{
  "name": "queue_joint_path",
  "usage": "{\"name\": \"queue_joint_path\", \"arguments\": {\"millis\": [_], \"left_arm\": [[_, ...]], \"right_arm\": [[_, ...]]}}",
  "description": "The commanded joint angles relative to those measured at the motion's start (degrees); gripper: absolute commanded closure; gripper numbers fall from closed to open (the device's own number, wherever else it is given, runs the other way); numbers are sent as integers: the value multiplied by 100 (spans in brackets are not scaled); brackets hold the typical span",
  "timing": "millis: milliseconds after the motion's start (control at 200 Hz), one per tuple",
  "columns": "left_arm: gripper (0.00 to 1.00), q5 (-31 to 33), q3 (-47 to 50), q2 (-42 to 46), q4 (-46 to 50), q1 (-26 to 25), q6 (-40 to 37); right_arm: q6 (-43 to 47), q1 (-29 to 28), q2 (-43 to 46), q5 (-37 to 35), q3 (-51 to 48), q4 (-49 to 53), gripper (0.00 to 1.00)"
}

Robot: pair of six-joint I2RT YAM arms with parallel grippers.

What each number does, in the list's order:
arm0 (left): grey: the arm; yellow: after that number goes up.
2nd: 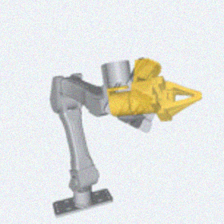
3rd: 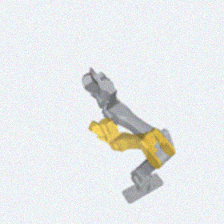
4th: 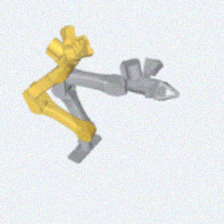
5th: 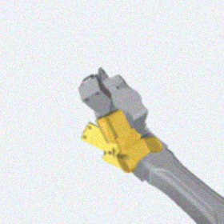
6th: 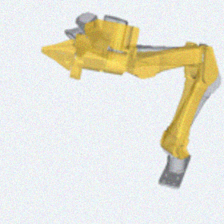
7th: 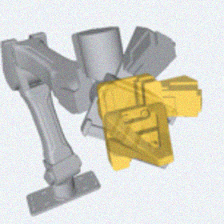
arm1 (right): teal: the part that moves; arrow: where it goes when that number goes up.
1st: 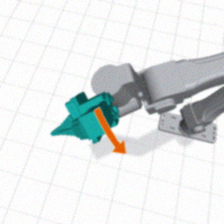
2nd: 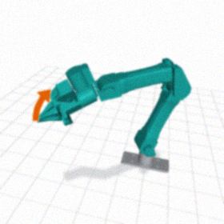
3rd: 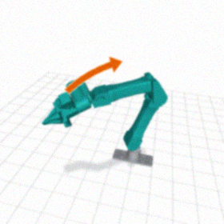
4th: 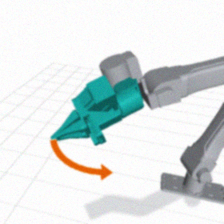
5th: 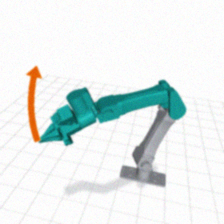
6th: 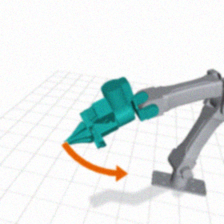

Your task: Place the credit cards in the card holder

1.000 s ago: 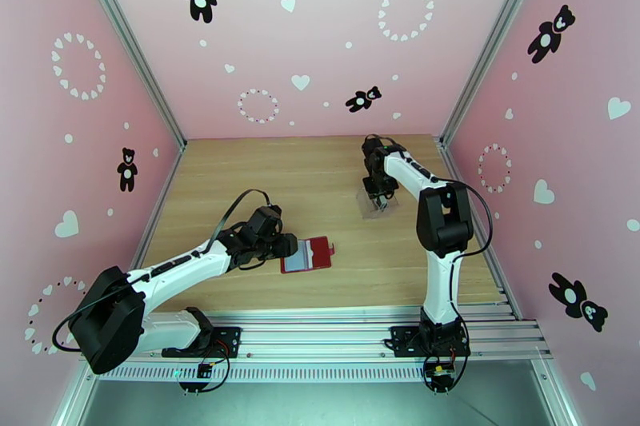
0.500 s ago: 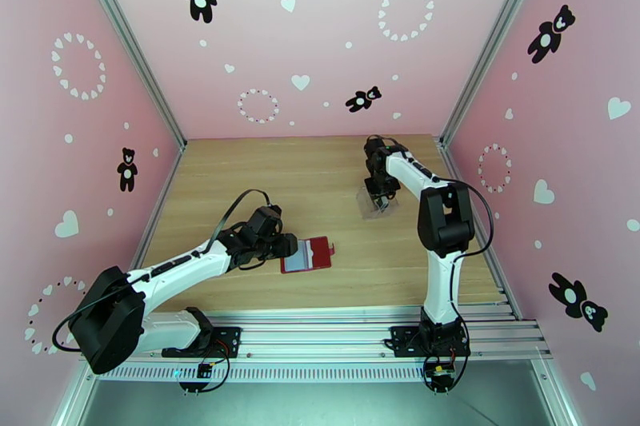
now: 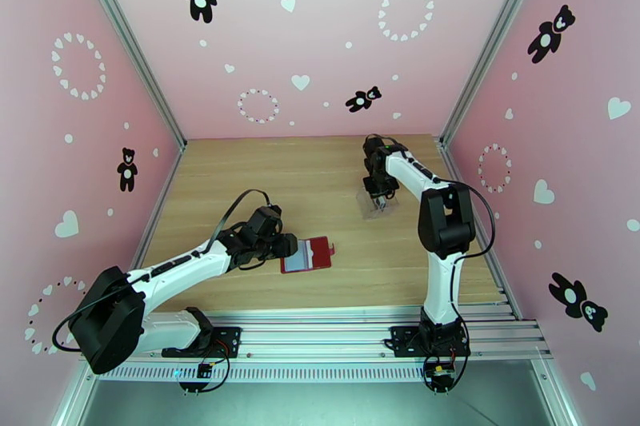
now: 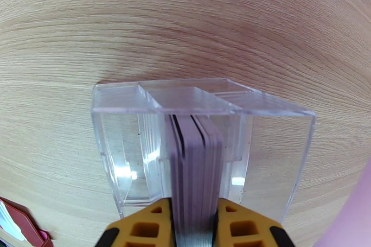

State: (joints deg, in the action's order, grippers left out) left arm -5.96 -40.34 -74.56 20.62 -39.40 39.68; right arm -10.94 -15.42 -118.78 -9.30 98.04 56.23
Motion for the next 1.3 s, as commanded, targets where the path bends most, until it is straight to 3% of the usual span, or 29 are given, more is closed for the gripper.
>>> {"name": "queue_joint_path", "arguments": {"millis": [0, 505, 756, 1121, 1296], "left_arm": [[47, -8, 43, 65, 65, 37, 65], [47, -19, 18, 60, 96, 41, 57], [47, -10, 17, 73, 115, 38, 46], [47, -9, 8, 82, 118, 40, 38], [47, -24, 8, 61, 100, 39, 39]], "right_arm": [[-5, -14, 205, -244, -69, 146, 94], [145, 387, -9, 376, 38, 190, 95], [137, 476, -38, 145, 53, 204, 76], [129, 553, -83, 140, 143, 205, 62], [123, 593, -99, 155, 183, 179, 50]]}}
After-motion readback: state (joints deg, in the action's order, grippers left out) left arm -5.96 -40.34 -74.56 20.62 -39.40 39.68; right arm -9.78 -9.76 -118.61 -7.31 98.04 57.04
